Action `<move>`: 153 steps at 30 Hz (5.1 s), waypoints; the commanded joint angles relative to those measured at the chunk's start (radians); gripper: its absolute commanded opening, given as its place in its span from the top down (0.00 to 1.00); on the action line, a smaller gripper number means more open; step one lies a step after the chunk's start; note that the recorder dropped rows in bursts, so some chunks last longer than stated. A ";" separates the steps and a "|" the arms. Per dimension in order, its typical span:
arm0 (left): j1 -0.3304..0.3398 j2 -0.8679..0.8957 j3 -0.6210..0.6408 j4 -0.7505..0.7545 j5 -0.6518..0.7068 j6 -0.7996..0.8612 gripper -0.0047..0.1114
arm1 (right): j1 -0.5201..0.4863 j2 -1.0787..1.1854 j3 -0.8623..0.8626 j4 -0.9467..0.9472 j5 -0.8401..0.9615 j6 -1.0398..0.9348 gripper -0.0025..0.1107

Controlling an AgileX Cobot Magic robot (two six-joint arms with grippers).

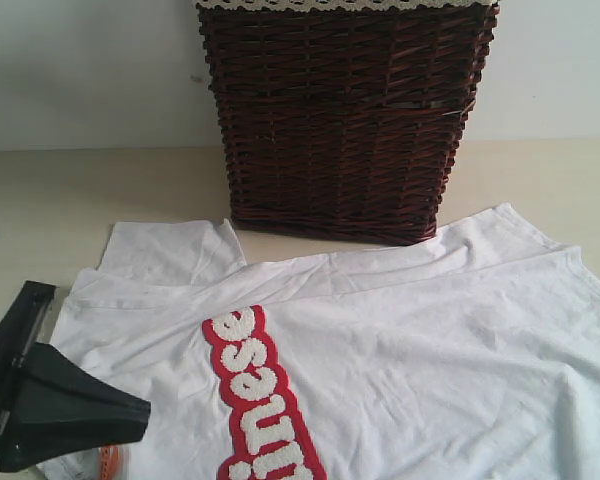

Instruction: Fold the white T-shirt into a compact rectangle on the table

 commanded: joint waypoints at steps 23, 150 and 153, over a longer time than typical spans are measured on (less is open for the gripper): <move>-0.549 0.073 0.060 -0.009 0.439 0.058 0.96 | 0.003 0.000 0.004 0.003 -0.005 -0.005 0.77; -0.252 0.048 -0.015 -0.009 1.021 -0.334 0.96 | 0.003 0.000 0.004 0.003 -0.005 -0.005 0.77; -0.252 0.048 -0.015 -0.010 1.031 -0.453 0.96 | 0.003 0.000 0.004 0.003 -0.005 -0.005 0.77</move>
